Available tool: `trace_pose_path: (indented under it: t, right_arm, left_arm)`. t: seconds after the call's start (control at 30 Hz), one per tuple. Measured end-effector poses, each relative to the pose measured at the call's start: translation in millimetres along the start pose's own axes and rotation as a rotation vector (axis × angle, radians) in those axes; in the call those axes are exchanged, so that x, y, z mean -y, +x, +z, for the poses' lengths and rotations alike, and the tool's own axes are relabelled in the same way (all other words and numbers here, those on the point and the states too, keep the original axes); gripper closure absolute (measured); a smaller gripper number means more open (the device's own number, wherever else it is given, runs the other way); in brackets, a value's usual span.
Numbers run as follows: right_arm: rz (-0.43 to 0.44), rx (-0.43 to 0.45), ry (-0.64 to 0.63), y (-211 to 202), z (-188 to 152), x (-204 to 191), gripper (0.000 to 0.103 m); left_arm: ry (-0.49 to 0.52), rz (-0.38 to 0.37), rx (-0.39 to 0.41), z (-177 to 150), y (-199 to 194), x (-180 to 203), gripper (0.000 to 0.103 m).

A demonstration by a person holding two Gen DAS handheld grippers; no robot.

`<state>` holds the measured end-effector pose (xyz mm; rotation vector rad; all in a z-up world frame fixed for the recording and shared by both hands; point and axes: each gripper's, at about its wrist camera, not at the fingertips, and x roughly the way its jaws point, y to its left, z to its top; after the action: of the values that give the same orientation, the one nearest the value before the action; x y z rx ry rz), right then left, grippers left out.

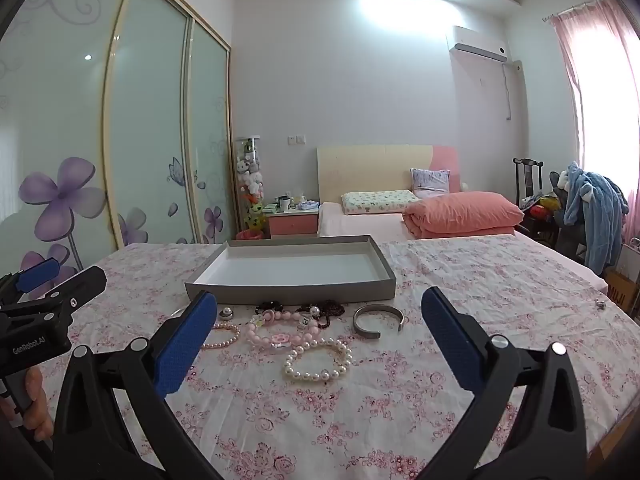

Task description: Organize jewelry

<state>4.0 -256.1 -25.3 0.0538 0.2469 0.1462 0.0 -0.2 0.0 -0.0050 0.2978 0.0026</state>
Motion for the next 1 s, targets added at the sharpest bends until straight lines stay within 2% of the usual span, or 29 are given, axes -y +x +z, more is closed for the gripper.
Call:
trace_pose_path:
  t: [1.0]
  right_arm:
    - [0.002, -0.002, 0.009, 0.3, -0.4, 3.4, 0.002]
  left_arm:
    - [-0.008, 0.0, -0.01, 2.8, 1.7, 2.4, 0.004]
